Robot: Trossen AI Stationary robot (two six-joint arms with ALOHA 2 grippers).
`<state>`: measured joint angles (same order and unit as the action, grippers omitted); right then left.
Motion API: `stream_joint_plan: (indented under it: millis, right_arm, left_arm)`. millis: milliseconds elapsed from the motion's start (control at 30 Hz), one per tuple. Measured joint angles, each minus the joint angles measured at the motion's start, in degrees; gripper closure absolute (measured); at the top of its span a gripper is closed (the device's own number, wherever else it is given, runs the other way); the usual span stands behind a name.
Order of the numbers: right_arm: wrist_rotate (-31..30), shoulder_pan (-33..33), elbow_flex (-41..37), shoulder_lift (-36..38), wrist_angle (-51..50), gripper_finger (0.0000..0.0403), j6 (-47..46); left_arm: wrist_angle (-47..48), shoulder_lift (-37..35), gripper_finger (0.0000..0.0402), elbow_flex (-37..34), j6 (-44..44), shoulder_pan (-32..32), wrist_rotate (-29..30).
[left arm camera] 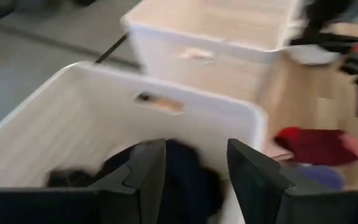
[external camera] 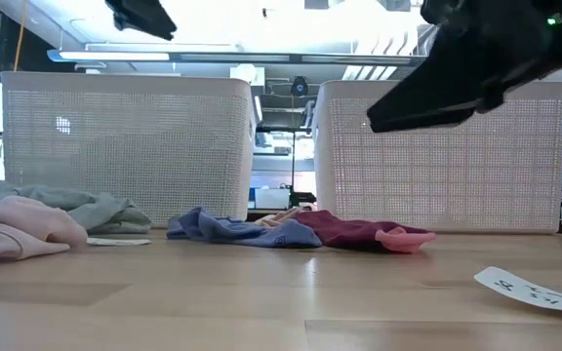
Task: Sort clothes
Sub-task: Put the red sock into the left white laundry bin
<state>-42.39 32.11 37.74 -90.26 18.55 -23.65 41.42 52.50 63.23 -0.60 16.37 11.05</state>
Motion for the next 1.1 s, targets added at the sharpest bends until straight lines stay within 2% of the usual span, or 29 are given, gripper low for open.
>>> stream_joint_plan:
  millis: [100, 233, 500, 633, 833, 967, 1100]
  right_arm:
    - [2.82, 0.69, 0.00, -0.02, -2.63, 0.0187, -2.55]
    - [3.19, 0.79, 0.00, -0.91, -5.81, 0.0187, -4.82]
    - [4.89, -3.80, 0.07, -11.67, -0.76, 0.0187, -3.52]
    - [4.53, -6.07, 0.13, -16.29, 2.87, 0.0187, -5.33]
    - [5.88, -7.73, 0.33, -18.63, 4.17, 0.0191, -8.87]
    - [7.64, -7.71, 0.33, -18.44, 2.88, 0.0230, -9.49]
    - [8.75, -7.24, 0.26, -17.95, 2.42, 0.0306, -8.88]
  left_arm:
    - [-8.99, 0.01, 0.0253, -6.18, -0.08, -5.77, -0.02]
    - [-21.22, 0.51, 0.0262, -13.98, -1.63, -13.20, -0.01]
    - [-39.71, 2.97, 0.0266, -25.72, -5.81, -26.39, -0.02]
    - [-49.27, 5.17, 0.0266, -29.53, -5.25, -31.01, 0.07]
    - [-59.37, 9.99, 0.0266, -31.60, -5.01, -35.61, 3.26]
    - [-63.12, 13.98, 0.0266, -31.59, -4.41, -37.38, 7.01]
    - [-67.77, 18.55, 0.0266, -31.59, -6.27, -38.21, 8.15]
